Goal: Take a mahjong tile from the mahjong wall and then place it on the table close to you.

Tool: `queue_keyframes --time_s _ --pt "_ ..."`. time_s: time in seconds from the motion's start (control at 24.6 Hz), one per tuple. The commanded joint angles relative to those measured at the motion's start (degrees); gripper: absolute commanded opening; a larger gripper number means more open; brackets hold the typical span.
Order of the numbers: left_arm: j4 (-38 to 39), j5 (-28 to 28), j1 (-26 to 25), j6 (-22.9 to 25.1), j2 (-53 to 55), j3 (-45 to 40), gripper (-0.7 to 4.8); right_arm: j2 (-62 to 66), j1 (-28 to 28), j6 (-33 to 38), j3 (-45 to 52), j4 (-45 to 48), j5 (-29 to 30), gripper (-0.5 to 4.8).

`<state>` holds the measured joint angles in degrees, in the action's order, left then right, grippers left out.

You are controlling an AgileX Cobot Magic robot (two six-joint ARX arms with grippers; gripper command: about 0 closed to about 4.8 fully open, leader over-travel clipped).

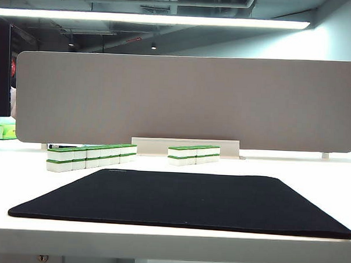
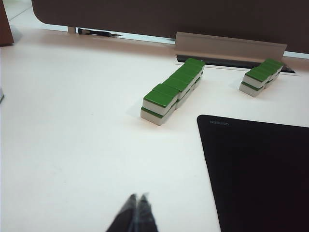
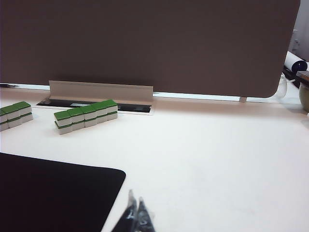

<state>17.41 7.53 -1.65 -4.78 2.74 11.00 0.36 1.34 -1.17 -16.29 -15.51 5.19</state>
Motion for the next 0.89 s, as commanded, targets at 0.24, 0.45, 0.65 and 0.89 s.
queue_keyframes --time_s 0.24,0.45,0.65,0.89 --pt "-0.55 0.72 0.11 0.26 3.91 3.78 -0.02 3.56 0.07 0.09 -2.97 0.76 1.22 -0.01" --pt "-0.74 0.74 0.11 1.64 10.12 7.93 -0.02 8.33 0.09 0.09 -4.37 1.36 1.64 -0.01" --pt "-0.76 1.73 0.11 3.54 15.04 11.02 -0.02 10.12 0.11 0.09 -4.9 3.37 2.67 -0.01" --pt "-0.74 1.73 0.11 5.44 23.89 15.91 -0.02 13.03 0.15 0.09 -6.51 3.58 4.66 -0.01"
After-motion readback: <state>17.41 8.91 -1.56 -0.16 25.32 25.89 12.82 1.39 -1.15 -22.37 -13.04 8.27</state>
